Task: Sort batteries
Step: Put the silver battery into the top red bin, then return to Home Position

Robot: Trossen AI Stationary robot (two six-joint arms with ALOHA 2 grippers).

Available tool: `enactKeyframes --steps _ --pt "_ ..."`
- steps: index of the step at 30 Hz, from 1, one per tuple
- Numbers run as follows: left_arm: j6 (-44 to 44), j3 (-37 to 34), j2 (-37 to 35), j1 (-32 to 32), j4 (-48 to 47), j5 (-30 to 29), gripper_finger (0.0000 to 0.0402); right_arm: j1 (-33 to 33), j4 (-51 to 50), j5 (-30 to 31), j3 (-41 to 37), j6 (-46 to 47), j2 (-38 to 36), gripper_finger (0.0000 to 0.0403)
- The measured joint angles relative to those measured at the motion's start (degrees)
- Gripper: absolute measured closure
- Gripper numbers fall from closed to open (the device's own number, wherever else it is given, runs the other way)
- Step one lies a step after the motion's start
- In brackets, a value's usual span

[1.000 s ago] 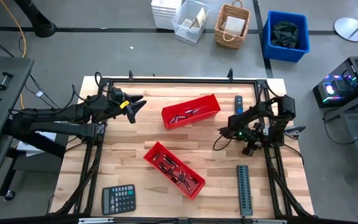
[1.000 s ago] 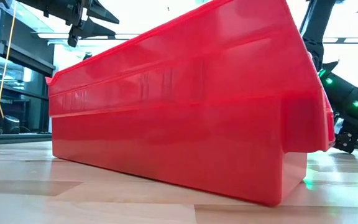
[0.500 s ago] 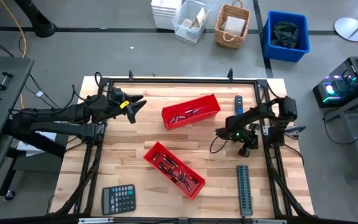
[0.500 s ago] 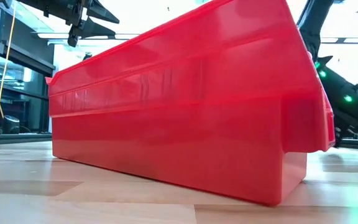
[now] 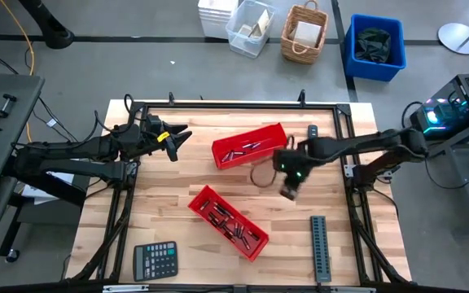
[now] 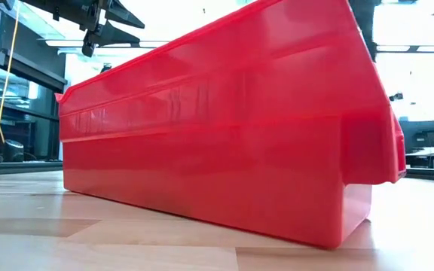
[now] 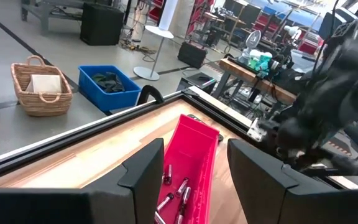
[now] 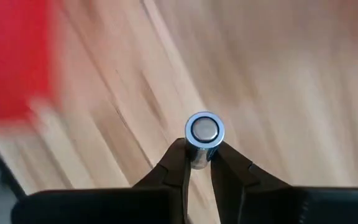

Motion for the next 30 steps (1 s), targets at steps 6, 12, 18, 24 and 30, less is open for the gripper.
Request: enactKeyframes --steps 6,12,18,24,30 --pt "0.00 0.00 -0.01 0.00 0.19 -0.01 0.0229 -6.48 18.55 6.67 7.68 1.49 1.35 0.0367" --pt "-0.07 -0.07 -0.66 0.02 3.33 6.45 0.0229 -13.58 29.24 6.91 11.54 -0.78 8.69 0.0367" --pt "-2.81 -0.07 -3.22 -0.01 4.69 13.38 0.0229 -14.61 28.62 6.30 13.89 -4.00 11.95 0.0314" --pt "-3.89 -0.07 -7.30 -1.18 4.56 14.06 0.0229 -15.30 26.92 8.44 13.94 -4.06 11.91 0.0212" --pt "-3.64 -0.07 -12.87 -3.47 1.76 13.77 0.0229 -16.72 23.21 7.40 16.95 -8.85 10.40 0.0169"
